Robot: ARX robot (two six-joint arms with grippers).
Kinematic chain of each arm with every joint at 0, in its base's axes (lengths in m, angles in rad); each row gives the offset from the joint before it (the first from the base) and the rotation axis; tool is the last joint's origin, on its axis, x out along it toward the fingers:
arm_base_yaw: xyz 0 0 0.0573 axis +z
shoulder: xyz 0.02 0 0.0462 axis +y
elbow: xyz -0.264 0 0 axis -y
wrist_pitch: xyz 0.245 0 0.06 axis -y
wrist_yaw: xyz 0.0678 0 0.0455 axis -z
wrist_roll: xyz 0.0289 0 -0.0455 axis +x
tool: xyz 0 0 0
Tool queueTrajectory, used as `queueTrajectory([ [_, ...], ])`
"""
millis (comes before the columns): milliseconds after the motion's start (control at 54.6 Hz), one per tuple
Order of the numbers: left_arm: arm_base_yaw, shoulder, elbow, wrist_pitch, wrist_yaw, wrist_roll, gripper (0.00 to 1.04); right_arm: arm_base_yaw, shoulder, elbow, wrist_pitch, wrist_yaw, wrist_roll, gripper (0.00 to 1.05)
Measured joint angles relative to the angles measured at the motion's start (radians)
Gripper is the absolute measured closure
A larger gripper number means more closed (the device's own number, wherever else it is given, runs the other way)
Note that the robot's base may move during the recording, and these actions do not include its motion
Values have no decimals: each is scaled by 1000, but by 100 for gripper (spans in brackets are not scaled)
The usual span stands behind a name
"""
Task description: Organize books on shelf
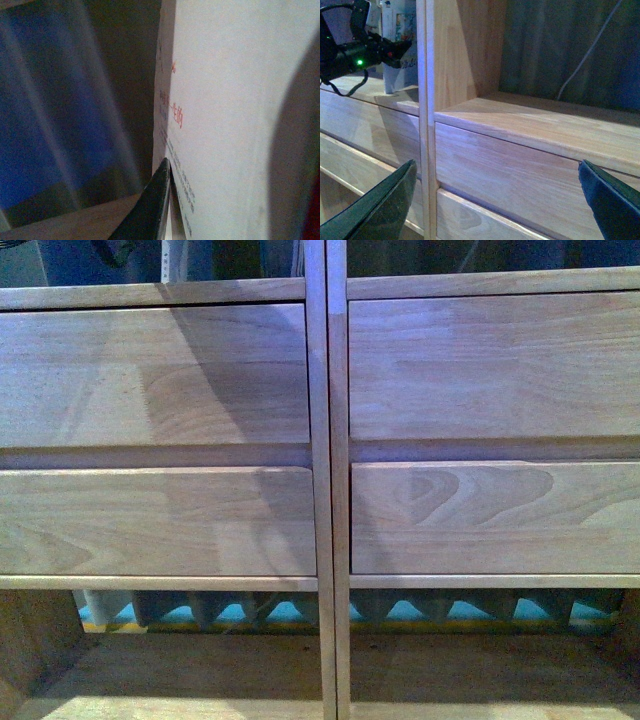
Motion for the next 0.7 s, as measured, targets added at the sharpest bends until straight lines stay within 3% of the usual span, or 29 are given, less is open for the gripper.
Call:
queueTrajectory([
  [220,-23,52,76,-24,-15,18,86,0,0,0,0,0,0,7],
  [696,-32,-10,-114,37,-32,-83,15,0,0,0,0,0,0,7],
])
